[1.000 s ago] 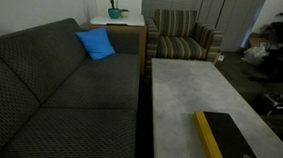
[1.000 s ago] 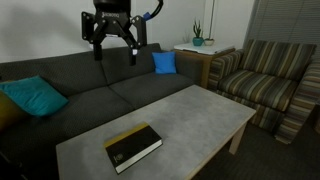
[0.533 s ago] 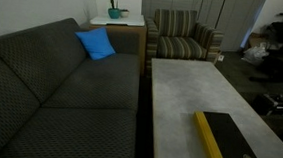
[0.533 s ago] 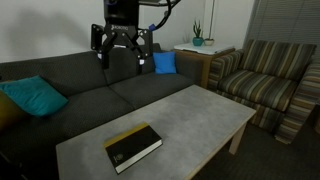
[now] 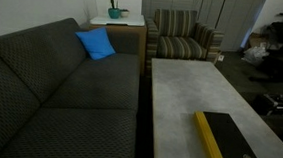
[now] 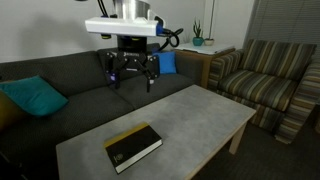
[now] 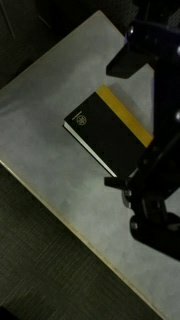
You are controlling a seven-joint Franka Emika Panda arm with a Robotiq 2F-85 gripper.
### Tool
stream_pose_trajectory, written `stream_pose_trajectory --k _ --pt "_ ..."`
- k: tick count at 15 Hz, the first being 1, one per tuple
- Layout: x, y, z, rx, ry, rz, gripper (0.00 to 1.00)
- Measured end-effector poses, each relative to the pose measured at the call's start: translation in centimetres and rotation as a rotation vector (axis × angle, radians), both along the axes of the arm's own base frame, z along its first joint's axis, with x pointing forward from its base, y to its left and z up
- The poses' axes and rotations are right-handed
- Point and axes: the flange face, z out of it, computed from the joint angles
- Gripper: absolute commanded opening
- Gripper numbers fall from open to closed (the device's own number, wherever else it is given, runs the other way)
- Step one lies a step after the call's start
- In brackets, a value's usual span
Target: Open the book on the table
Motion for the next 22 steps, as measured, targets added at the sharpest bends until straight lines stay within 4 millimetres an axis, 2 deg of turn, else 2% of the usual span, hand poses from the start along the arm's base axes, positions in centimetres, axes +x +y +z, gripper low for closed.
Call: stream_pose_trajectory --k 6,10,13,15,22 --pt "4.1 -1.9 -8.8 0.018 0.057 -0.018 1.00" --pt "6.6 -3.0 -12.6 0.025 0.072 -0.035 1.00" --pt "7.2 -3.1 -15.3 0.046 0.099 -0.048 1.00" --pt "7.3 -3.2 -16.2 0.056 0.105 -0.053 1.00" --pt "7.6 -3.2 -16.0 0.059 0.106 -0.054 1.00"
